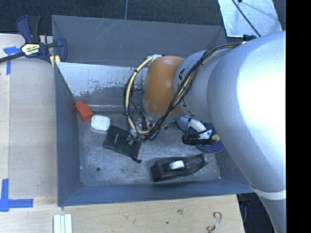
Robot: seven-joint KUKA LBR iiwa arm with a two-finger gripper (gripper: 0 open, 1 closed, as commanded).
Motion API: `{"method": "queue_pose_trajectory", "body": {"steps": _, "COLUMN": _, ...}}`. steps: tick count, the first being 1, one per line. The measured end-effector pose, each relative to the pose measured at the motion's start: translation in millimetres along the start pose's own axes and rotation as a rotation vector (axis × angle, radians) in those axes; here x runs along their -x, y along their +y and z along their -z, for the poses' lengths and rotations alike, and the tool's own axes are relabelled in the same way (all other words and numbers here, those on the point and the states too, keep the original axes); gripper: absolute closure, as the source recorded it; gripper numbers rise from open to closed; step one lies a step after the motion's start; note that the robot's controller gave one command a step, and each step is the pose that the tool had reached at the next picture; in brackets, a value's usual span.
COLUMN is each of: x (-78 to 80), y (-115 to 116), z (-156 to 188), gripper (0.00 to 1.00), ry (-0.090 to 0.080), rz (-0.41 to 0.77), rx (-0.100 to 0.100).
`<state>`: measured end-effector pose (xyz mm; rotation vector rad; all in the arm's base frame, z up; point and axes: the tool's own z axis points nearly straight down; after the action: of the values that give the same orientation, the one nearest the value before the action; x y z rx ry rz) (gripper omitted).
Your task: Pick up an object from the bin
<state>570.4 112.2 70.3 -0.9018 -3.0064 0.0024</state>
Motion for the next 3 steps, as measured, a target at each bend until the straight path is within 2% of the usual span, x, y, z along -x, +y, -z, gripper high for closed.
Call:
{"method": "queue_pose_trajectory", "body": {"steps": 1, "x": 1.6, "y": 0, "z": 30, "gripper": 1.0, "ry": -0.007, "rz": 0.001, "rx": 0.006}}
{"method": "queue_pose_trajectory", "body": {"steps": 3, "x": 5.1, "y": 0, "z": 75, "gripper": 1.0, "ry": -0.007, "rz": 0.004, "rx": 0.006}}
